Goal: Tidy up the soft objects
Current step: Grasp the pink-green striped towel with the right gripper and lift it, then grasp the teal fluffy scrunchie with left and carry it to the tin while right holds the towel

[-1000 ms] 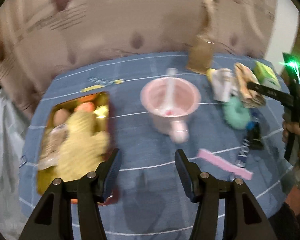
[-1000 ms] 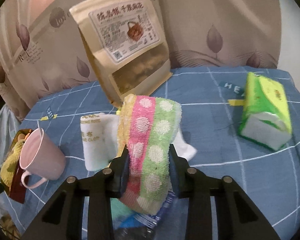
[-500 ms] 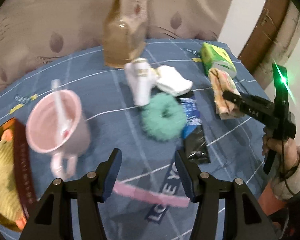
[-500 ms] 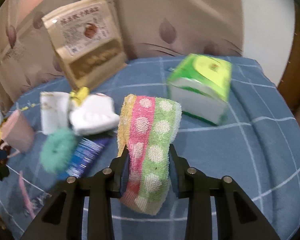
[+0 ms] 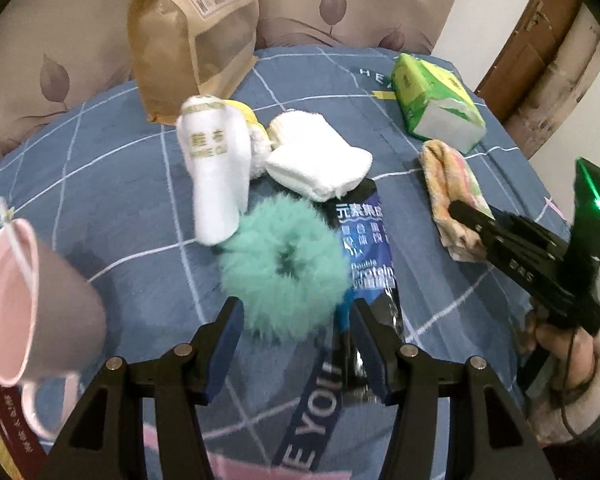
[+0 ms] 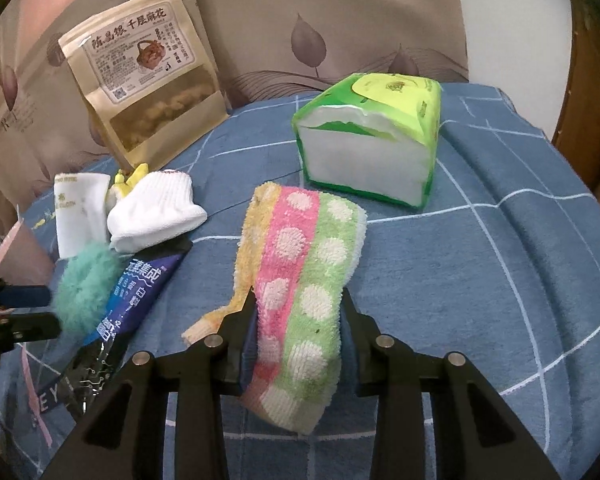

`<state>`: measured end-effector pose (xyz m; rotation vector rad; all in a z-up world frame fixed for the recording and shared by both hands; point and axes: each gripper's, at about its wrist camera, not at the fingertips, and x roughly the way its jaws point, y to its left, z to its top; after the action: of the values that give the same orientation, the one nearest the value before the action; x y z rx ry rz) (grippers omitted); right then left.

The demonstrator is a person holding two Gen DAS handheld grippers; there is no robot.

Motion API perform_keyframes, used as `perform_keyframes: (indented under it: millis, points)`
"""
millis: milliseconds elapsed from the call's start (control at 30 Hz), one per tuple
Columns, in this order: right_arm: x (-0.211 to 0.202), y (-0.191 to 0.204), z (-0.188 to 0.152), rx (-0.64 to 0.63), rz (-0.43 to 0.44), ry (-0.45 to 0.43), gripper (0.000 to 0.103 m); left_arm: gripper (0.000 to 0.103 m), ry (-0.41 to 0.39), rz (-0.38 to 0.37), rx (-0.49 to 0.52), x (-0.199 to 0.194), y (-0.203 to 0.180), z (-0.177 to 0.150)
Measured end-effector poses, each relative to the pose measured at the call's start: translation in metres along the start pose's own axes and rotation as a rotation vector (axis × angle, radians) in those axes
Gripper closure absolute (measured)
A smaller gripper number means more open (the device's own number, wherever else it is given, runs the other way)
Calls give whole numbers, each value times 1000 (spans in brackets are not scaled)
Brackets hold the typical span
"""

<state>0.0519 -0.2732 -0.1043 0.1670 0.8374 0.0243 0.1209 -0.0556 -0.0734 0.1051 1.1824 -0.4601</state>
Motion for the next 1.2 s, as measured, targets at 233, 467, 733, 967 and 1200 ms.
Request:
perform_keyframes:
  millis: [233,467,733,967,1200]
  points:
    - [1,-4,0,21,29,5,69,44,12,35,-46,33,4,18]
    - [2,-5,0,26,38,7,68,70,-10,29,-69,36,11,21]
    - [2,-5,0,26,37,7,68,80,-16,-3,-88,22,14,11]
    - [2,-5,0,27,37,7,68,80,-36,-5,-56,1,4,1]
    - [1,-5,0,26,36,7,68,80,-71,41,-51,-23,5,-2]
